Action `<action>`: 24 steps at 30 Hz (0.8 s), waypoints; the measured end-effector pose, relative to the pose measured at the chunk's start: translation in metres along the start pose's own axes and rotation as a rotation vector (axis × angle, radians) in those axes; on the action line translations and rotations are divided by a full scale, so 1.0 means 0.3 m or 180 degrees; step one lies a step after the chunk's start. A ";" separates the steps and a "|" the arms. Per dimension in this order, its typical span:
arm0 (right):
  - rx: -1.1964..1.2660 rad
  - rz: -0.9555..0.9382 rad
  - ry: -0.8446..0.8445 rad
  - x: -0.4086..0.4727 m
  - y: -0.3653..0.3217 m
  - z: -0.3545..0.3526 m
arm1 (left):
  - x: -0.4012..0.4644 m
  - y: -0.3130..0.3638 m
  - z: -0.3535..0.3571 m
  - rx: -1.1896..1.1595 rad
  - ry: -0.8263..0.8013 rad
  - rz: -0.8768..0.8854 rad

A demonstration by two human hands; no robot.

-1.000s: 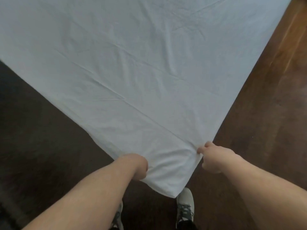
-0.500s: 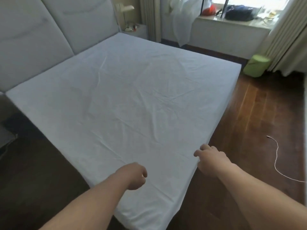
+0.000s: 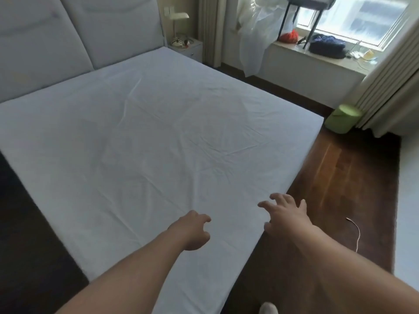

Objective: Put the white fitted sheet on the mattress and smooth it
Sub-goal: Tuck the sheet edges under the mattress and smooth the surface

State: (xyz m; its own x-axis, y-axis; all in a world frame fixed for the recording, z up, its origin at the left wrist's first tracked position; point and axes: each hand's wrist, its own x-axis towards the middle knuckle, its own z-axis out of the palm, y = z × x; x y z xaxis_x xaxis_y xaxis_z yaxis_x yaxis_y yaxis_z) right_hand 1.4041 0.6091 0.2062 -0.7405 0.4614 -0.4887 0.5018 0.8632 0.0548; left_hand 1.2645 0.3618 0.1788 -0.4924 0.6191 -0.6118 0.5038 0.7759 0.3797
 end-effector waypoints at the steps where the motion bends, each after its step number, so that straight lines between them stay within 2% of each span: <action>1: -0.0039 -0.0062 -0.0021 0.059 0.030 0.009 | 0.062 0.025 0.007 -0.0052 0.0017 -0.0057; 3: -0.0093 -0.0172 -0.0071 0.185 0.101 0.035 | 0.181 0.082 0.024 -0.0166 0.0034 -0.0164; 8: -0.0237 -0.0610 -0.0221 0.709 0.384 0.144 | 0.653 0.295 0.161 -0.0271 -0.0089 -0.0602; 12: -0.0701 -0.1019 -0.0362 1.093 0.552 0.245 | 0.972 0.441 0.288 -0.0414 -0.0259 -0.0992; 17: -0.0834 -0.1381 -0.0127 1.514 0.655 0.298 | 1.259 0.569 0.368 -0.0704 -0.0197 -0.1348; 19: -0.0939 -0.1463 -0.0324 1.596 0.698 0.340 | 1.358 0.593 0.411 -0.0918 -0.0104 -0.1660; 21: -0.0956 -0.1453 -0.0724 1.629 0.783 0.392 | 1.437 0.635 0.451 -0.1116 -0.0230 -0.1887; 24: -0.0915 -0.1482 -0.1259 1.578 0.955 0.476 | 1.468 0.751 0.541 -0.1327 -0.0927 -0.1578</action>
State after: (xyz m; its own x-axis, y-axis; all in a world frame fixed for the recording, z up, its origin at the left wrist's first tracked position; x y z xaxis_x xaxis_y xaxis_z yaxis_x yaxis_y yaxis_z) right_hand 1.2612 1.0456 -0.1339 -0.6037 -0.0345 -0.7964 -0.0095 0.9993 -0.0361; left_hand 1.2765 0.7894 -0.1178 -0.3543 0.1687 -0.9198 -0.0727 0.9757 0.2069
